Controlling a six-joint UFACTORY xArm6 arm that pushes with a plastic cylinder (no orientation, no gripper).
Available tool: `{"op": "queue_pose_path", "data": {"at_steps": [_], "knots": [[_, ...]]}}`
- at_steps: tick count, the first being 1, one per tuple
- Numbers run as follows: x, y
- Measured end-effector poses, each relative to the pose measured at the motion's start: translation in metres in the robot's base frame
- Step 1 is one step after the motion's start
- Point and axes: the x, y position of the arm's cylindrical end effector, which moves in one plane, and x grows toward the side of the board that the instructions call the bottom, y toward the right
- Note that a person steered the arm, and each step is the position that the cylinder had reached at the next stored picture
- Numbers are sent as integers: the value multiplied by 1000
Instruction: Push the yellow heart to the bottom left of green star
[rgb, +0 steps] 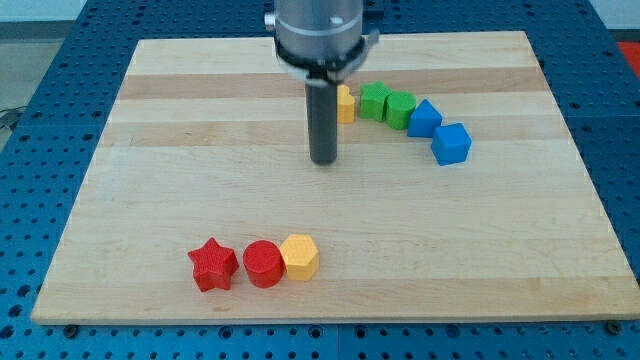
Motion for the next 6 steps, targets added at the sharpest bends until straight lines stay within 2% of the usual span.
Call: {"op": "queue_pose_path", "data": {"at_steps": [1, 2, 3, 4, 6], "knots": [[-83, -2], [-110, -3], [-119, 16], [-116, 16], [-35, 13]]}}
